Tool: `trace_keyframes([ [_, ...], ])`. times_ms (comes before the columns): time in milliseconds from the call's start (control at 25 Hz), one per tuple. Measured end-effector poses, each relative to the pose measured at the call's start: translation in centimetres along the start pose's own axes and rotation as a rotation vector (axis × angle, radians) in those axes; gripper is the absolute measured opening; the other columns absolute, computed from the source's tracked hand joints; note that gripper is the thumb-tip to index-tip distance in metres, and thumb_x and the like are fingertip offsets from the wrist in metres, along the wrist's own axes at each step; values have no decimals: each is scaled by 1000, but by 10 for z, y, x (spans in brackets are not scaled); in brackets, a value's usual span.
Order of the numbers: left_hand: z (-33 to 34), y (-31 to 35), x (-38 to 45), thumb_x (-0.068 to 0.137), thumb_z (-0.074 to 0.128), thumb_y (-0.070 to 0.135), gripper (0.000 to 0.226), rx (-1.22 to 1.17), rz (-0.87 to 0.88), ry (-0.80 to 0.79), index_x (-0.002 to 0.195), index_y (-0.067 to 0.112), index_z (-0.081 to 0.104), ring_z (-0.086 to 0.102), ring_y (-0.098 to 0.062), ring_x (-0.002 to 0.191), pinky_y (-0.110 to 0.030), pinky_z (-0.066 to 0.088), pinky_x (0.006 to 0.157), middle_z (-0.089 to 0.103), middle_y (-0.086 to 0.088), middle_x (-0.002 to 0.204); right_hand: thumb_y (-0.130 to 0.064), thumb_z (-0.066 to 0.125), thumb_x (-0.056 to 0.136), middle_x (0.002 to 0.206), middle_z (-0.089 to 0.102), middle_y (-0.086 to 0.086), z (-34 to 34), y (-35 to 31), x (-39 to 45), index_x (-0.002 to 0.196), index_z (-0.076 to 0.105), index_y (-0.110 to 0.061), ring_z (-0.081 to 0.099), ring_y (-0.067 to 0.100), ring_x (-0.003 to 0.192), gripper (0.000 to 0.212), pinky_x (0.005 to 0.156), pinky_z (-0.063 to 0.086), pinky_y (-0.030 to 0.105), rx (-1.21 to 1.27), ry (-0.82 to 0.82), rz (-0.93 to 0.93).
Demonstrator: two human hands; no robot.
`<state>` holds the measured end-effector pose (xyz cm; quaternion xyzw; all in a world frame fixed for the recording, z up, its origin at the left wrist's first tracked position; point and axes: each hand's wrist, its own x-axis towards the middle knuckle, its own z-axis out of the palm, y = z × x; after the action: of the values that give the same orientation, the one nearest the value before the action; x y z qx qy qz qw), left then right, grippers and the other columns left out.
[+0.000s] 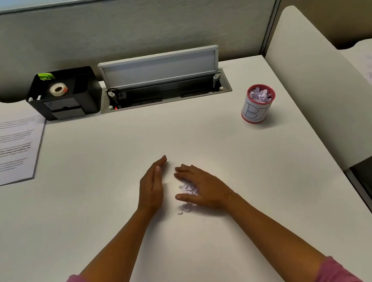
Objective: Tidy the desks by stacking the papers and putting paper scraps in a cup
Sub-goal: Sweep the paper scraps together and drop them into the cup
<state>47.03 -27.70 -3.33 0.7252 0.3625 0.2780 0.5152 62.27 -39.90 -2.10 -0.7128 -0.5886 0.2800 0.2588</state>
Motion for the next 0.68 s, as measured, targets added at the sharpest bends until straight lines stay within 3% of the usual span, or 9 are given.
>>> trace_keyframes([
  [160,-8,-5,-11,103,34,31,41,29,17,-6,133,19,59,52,-1,126,-11,35,105,60,9,134,-59,53,91,152,42,-13,3,0,-25,141,52,-23,24,-4,145,62,119,27,36,4,-36,-133],
  [280,-7,-5,-12,103,35,32,41,34,25,-8,133,19,60,52,-1,126,-13,36,106,61,8,134,-50,60,92,151,43,-13,7,-4,-56,141,51,-25,25,-1,145,55,120,24,40,43,162,-89],
  [400,-6,-8,-13,102,35,33,42,42,32,-15,133,19,59,52,-2,127,-14,36,107,61,8,133,-68,65,80,162,22,-10,24,-10,-88,153,29,-22,10,6,151,93,124,7,38,-53,376,106],
  [520,-6,-9,-13,102,35,33,42,58,41,-11,132,18,60,53,-2,126,-14,36,106,62,7,133,-87,60,63,166,-5,-2,41,-22,-100,158,2,-19,-9,10,151,130,123,-4,34,-130,377,277],
  [680,-5,-7,-14,102,35,32,41,97,55,-10,132,18,60,54,-3,125,-13,37,105,62,8,132,-87,62,61,165,-9,-2,54,-44,-74,157,-4,-20,-13,9,151,134,122,-6,30,-87,319,225],
])
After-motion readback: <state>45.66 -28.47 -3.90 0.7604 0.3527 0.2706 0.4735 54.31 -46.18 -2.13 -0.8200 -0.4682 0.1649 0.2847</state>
